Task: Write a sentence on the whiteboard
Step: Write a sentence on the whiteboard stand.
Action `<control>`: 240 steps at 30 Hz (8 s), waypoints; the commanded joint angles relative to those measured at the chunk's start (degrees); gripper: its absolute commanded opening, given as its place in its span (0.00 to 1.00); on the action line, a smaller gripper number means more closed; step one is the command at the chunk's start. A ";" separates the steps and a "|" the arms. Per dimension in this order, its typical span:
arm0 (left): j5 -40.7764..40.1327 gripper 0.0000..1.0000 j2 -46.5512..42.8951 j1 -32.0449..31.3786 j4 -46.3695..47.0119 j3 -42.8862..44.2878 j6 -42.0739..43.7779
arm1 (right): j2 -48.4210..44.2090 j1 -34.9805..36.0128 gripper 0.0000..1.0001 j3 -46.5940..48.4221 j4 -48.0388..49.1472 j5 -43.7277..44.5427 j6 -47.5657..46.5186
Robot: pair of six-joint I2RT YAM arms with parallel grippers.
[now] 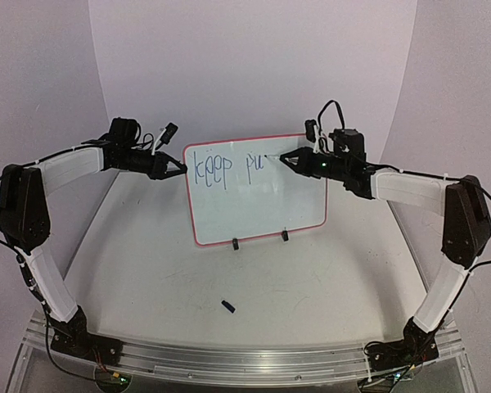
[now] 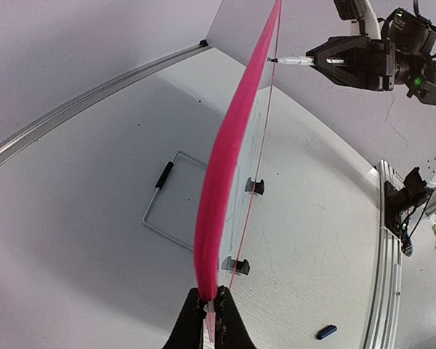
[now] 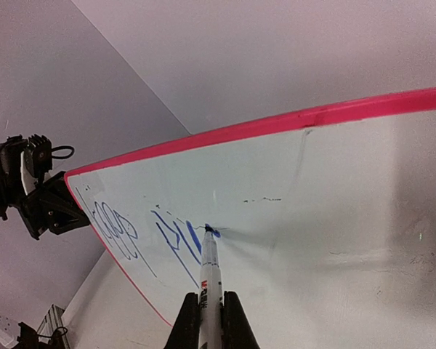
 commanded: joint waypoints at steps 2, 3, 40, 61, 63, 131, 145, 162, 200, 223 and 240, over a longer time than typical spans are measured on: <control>-0.10 0.00 -0.22 -1.34 -3.74 1.12 0.93 | 0.91 -0.18 0.00 0.90 -1.96 -0.31 -2.00; -0.10 0.00 -0.18 -1.32 -3.72 1.16 0.91 | 0.86 -0.16 0.00 0.70 -2.23 -0.42 -2.10; -0.06 0.00 -0.64 -1.86 -3.75 1.16 0.88 | -2.71 -0.12 0.00 -3.94 -5.68 1.92 -3.01; -0.32 0.00 -0.91 -2.02 -3.88 1.16 1.00 | -0.90 1.27 0.00 0.96 -5.54 -1.36 -2.31; -0.40 0.00 -0.98 -2.07 -3.88 1.16 1.08 | -2.01 1.28 0.00 0.65 -4.78 -2.95 -2.01; -0.80 0.00 -0.27 -2.20 -4.33 1.34 1.43 | -4.57 0.22 0.00 -0.41 -1.62 6.78 0.70; -0.82 0.00 -0.49 -2.31 -4.39 1.35 1.51 | -6.35 0.15 0.00 -2.71 -1.11 11.37 0.57; -0.94 0.00 -0.54 -2.46 -4.50 1.42 1.61 | -6.46 0.20 0.00 -7.00 -2.51 10.54 1.18; -1.35 0.00 -0.66 -2.66 -4.67 1.30 1.80 | -8.70 -1.50 0.00 -4.09 -4.40 7.25 -0.90; -1.65 0.00 -0.48 -2.67 -4.97 1.43 2.03 | -5.92 -2.06 0.00 -4.77 -4.39 7.98 0.24; -1.59 0.00 -0.57 -2.83 -4.99 1.51 1.98 | -9.62 -2.04 0.00 -6.76 -4.10 4.97 0.36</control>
